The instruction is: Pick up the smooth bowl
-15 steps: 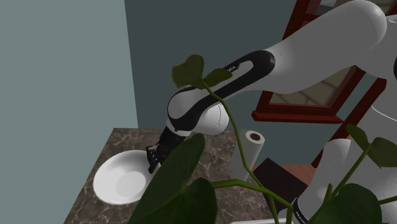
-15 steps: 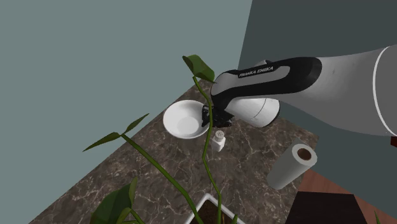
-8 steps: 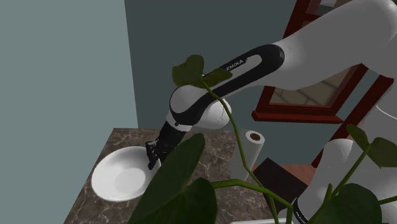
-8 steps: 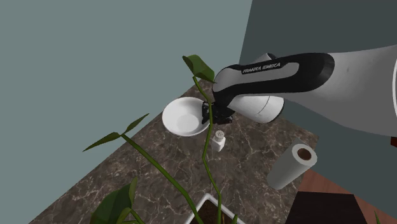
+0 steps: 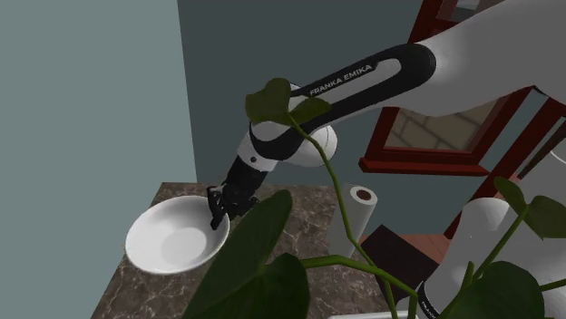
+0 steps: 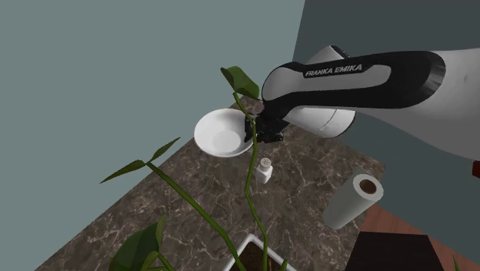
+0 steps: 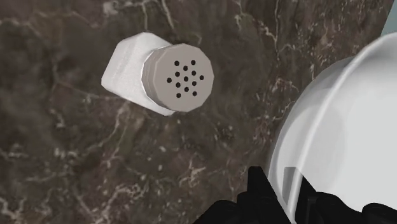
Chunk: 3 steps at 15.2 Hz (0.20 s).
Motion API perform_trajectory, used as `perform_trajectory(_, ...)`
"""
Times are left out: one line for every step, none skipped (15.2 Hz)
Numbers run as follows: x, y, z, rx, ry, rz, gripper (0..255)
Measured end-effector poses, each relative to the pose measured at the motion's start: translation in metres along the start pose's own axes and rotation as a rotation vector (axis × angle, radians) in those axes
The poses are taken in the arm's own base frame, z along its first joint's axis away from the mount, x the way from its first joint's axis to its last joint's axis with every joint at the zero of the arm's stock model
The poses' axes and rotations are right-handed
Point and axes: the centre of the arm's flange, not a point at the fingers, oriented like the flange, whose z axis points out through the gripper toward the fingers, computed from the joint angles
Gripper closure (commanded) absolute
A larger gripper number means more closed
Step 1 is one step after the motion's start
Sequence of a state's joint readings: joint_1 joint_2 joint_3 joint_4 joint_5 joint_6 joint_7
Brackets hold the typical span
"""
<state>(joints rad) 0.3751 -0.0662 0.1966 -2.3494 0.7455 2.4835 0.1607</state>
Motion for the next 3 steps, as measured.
perform_trajectory(-0.0006,-0.0033,-0.0048,0.0,0.0,0.0,255)
perform_trajectory(-0.0004,-0.0059,-0.0094,0.0,0.0,0.0,255)
perform_trajectory(-0.0007,-0.0072,-0.0115,0.0,0.0,0.0,255)
